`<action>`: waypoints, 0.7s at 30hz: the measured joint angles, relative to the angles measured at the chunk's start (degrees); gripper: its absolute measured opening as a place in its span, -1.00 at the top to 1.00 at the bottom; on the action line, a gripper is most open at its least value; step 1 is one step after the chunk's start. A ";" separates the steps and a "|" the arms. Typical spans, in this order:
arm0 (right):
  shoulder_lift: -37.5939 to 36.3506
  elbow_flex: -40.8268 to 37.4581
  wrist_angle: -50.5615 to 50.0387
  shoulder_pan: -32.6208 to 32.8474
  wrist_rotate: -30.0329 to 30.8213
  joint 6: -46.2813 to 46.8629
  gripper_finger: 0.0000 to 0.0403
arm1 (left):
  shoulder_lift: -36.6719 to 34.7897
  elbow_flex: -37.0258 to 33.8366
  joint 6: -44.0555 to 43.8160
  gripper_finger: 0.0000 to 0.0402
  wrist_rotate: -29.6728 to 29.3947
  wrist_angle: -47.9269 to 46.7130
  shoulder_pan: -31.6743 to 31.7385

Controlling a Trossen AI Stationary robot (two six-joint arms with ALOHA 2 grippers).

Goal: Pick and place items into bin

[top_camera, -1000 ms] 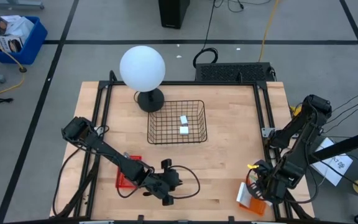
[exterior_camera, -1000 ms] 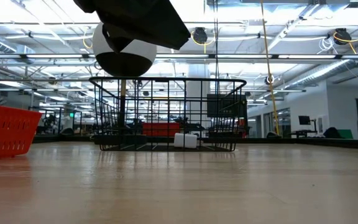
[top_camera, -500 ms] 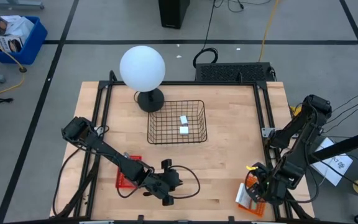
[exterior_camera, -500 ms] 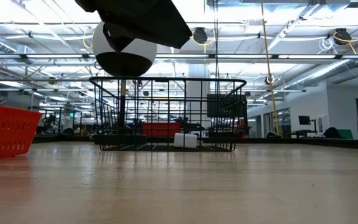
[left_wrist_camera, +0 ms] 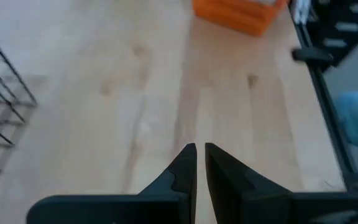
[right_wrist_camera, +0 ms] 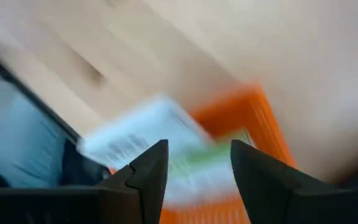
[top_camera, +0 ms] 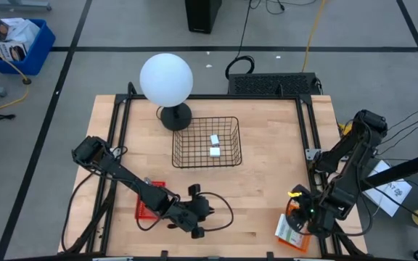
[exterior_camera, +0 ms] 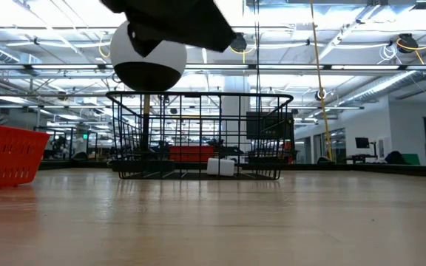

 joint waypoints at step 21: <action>-8.60 -20.62 67.87 -8.62 17.96 -83.34 0.18 | -10.82 0.03 31.34 0.81 38.75 11.03 0.73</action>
